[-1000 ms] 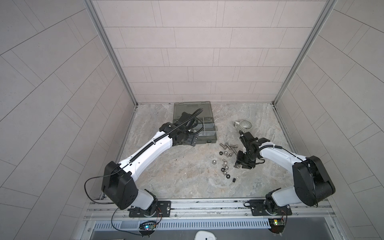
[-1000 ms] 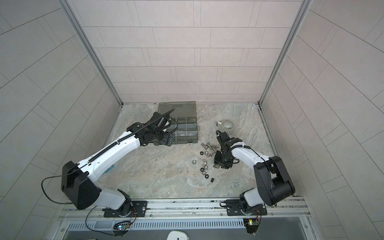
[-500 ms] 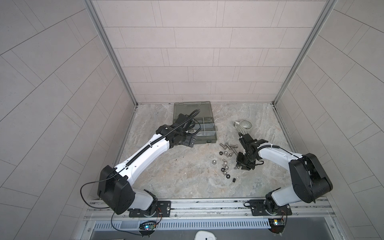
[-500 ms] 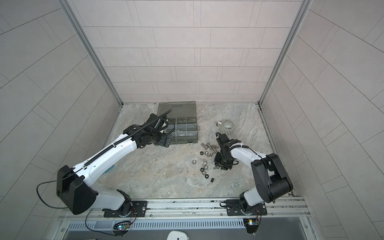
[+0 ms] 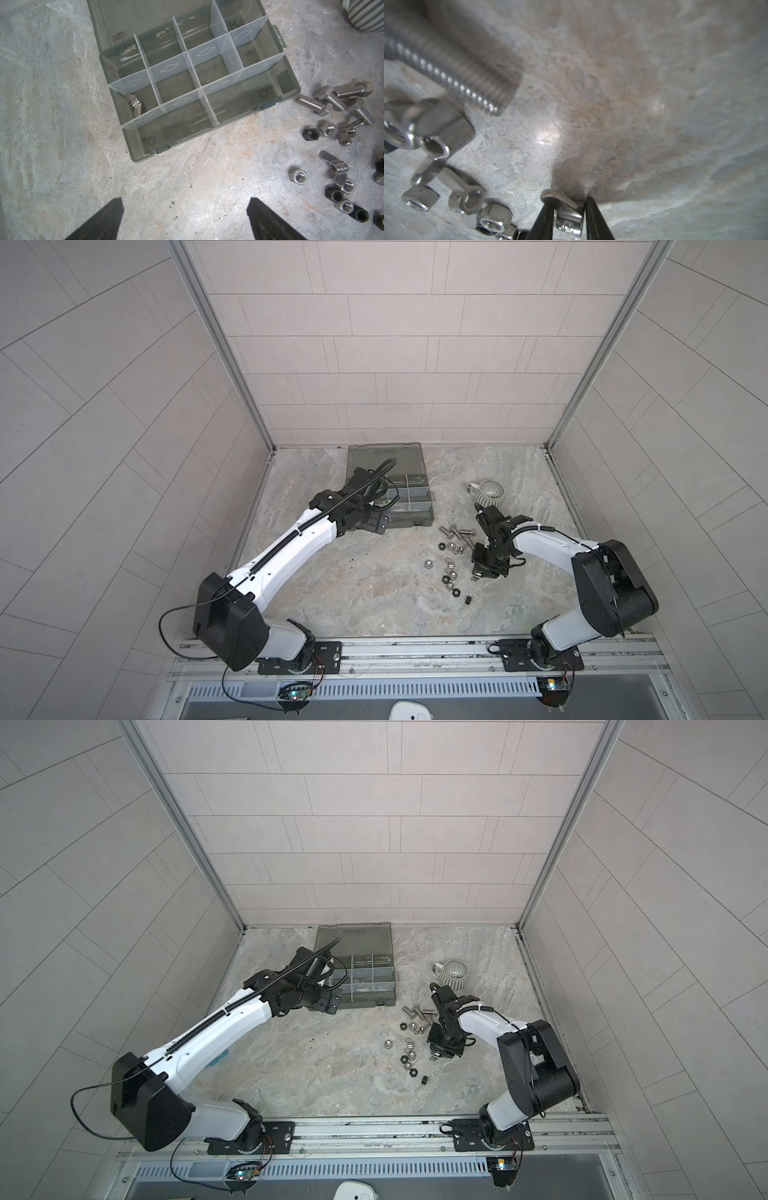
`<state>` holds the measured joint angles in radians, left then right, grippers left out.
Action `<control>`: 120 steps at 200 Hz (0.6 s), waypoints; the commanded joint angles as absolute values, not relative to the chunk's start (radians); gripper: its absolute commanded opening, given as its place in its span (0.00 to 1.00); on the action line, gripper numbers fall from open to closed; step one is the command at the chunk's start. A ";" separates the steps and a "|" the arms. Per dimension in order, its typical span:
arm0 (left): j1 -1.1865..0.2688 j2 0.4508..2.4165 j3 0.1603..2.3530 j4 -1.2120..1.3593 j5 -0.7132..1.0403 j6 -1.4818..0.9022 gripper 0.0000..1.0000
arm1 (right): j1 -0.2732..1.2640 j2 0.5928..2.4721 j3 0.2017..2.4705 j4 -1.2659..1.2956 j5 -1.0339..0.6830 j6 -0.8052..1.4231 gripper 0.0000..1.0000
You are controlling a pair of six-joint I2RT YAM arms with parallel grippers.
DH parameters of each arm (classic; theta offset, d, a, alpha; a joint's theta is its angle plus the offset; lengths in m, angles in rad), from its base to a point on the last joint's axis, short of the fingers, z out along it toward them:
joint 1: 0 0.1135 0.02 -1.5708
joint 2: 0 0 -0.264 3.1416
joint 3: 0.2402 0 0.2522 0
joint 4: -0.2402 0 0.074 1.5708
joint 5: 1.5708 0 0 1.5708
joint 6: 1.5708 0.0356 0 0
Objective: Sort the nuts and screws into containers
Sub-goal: 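Lower the right gripper onto a steel wing nut and close it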
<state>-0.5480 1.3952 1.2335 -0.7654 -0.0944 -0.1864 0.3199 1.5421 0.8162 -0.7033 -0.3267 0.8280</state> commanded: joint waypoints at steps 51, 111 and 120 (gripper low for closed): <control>-0.534 1.370 1.219 -0.765 -0.090 -0.206 1.00 | 0.324 1.622 0.855 -0.761 -0.299 0.734 0.16; -0.511 1.362 1.229 -0.767 -0.114 -0.225 1.00 | 0.352 1.576 0.974 -0.903 -0.228 0.668 0.14; -0.501 1.361 1.233 -0.764 -0.103 -0.227 1.00 | 0.364 1.571 1.007 -0.928 -0.212 0.659 0.13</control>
<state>-0.5236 1.3945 1.2293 -0.7601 -0.0940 -0.2035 0.3405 1.5990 0.9344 -0.8299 -0.2771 0.6926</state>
